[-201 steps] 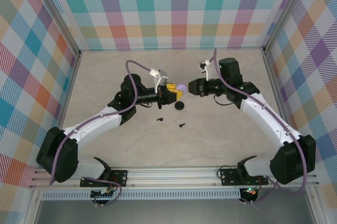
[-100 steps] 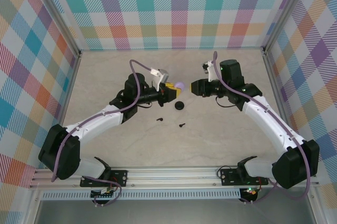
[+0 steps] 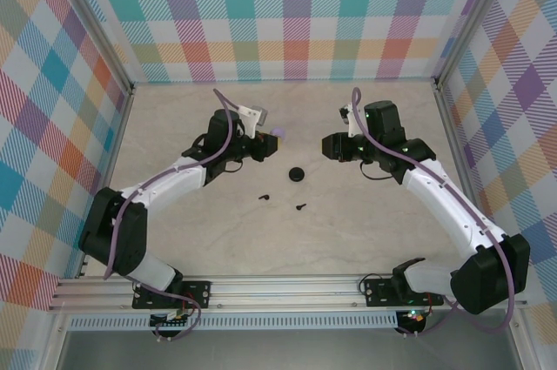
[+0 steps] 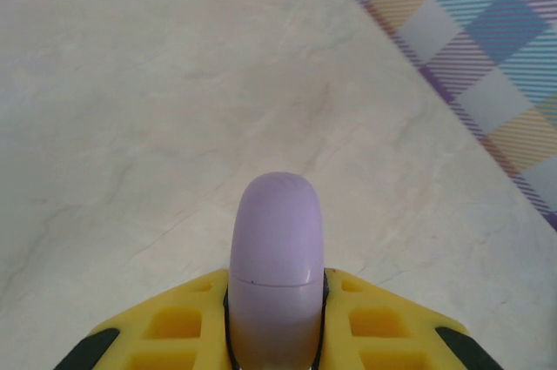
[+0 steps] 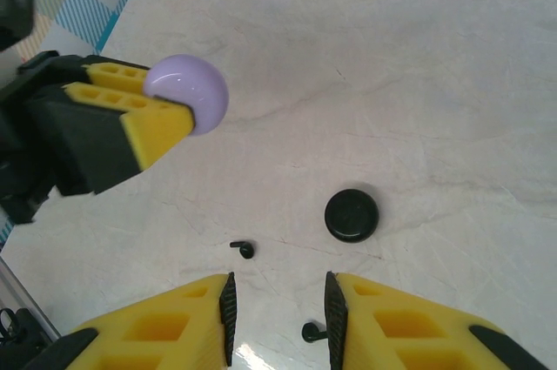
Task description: Insert wireless bluetooth earbuds into charging case
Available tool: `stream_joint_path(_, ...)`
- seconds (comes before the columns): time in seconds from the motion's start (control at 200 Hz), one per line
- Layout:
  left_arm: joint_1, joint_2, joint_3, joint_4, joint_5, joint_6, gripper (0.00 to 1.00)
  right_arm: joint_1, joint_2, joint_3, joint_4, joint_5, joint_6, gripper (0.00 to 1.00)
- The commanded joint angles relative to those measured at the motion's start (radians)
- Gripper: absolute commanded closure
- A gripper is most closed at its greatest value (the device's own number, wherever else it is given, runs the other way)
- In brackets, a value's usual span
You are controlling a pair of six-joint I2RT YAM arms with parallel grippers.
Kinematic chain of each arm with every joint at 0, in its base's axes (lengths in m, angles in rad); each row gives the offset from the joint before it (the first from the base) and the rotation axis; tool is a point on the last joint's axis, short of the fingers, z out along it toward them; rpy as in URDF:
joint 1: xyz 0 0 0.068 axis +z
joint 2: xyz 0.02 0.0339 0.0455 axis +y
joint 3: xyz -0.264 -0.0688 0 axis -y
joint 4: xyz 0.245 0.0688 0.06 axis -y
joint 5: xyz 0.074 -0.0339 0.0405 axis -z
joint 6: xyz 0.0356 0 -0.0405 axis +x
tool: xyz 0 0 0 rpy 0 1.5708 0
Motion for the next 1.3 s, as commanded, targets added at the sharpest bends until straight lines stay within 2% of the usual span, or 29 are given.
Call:
stream_joint_path(0.0,0.068,0.068,0.078,-0.089,-0.003,-0.068,1.0,0.005,-0.028,-0.007,-0.007,0.004,-0.013,0.65)
stream_joint_path(0.195,0.143,0.239,0.236,-0.289,0.036,-0.07,1.0,0.005,-0.028,-0.013,-0.009,0.007,-0.013,0.65)
stream_joint_path(0.44,0.174,0.382,0.352,-0.367,0.04,-0.056,1.0,0.005,-0.018,-0.006,-0.017,0.007,-0.018,0.65)
stream_joint_path(0.52,0.177,0.425,0.392,-0.438,0.035,-0.052,1.0,0.005,-0.016,-0.006,-0.02,0.008,-0.022,0.65)
stream_joint_path(0.845,0.185,0.559,0.507,-0.541,0.025,-0.047,0.93,0.005,-0.019,-0.006,-0.027,0.011,-0.025,0.65)
stream_joint_path(1.11,0.186,0.604,0.539,-0.578,-0.014,-0.055,0.82,0.005,-0.02,-0.01,-0.031,0.017,-0.027,0.64)
stream_joint_path(1.295,0.188,0.591,0.53,-0.585,-0.079,-0.055,0.58,0.005,-0.02,-0.015,-0.032,0.023,-0.027,0.64)
